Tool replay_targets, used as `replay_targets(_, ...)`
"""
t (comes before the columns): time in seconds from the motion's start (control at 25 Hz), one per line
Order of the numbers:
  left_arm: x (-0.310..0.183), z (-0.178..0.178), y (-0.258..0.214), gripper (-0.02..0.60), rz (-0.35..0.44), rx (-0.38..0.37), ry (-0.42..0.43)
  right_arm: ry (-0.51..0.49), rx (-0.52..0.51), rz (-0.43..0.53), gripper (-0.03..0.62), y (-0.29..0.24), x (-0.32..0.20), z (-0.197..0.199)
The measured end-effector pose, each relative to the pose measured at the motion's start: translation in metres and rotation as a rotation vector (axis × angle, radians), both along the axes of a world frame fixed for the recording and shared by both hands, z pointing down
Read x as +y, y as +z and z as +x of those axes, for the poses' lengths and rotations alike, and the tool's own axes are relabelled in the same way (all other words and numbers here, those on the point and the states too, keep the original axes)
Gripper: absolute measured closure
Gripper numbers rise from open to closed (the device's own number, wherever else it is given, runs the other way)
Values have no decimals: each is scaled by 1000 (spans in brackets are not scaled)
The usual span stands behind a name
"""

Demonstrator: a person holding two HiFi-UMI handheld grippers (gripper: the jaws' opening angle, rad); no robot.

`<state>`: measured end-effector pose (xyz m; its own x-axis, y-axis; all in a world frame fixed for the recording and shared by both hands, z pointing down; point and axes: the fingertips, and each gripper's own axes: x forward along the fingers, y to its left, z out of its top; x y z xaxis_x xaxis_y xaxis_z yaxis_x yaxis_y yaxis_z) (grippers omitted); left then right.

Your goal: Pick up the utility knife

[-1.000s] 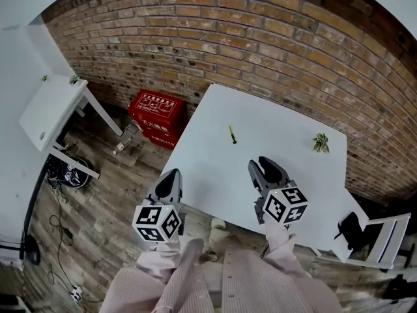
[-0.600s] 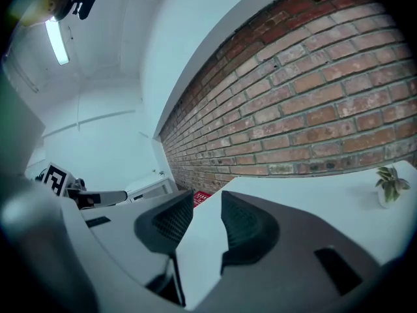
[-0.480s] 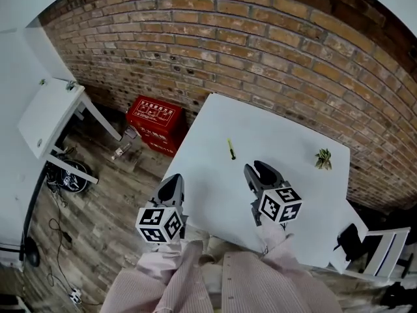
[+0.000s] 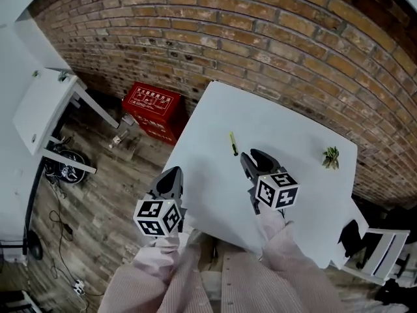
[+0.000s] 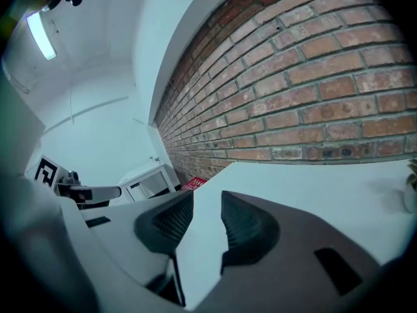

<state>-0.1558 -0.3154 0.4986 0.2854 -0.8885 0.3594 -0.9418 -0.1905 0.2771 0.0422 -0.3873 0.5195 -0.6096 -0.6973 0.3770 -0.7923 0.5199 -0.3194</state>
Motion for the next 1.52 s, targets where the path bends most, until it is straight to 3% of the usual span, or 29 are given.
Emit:
replay_targets(0.44,-43,2,40,589,-97,45,53,1,115,-100,457,55,-40,-25)
replay_targets(0.92,-59,11,81,589,-191,47,127,18,222,-193,457,108,-53,-33)
replay_targets(1.32,-62,14,88,589,-201,15,158,-9,353,-202,460,125,-57,-39)
replay_targets(1.52,-60,13,89,589,-201,16,156,-20,413,-207,495,131,-55,-40)
